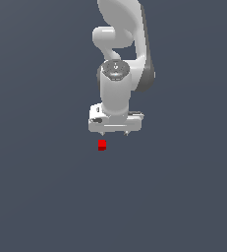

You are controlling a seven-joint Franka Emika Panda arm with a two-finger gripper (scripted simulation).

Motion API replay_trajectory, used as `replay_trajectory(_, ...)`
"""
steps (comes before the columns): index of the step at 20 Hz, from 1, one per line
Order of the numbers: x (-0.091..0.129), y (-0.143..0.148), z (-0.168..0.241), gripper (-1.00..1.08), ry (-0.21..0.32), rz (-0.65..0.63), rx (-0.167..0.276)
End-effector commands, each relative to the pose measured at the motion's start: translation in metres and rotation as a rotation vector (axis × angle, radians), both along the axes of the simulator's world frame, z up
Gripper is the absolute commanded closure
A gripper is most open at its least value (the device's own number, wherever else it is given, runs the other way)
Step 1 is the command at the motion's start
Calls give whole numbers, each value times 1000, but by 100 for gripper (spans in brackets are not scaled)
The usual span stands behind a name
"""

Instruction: Pick up the red cube and move it to a goal position.

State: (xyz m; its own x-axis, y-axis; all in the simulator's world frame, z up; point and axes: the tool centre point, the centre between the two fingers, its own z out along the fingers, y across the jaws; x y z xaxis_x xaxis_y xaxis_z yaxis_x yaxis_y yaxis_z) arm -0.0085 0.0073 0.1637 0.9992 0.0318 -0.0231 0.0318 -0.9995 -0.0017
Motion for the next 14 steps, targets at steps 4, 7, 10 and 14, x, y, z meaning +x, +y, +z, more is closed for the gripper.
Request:
replay_trajectory(4,-1,-1,-2,-92,0,1,0)
replay_trajectory(7,-2,-4,-9,-92,-2,4,0)
replay_trajectory(10,-5,-9,-20,-92,-3,8,0)
replay_trajectory(14,-11,-19,-43,-92,-7,16,-1)
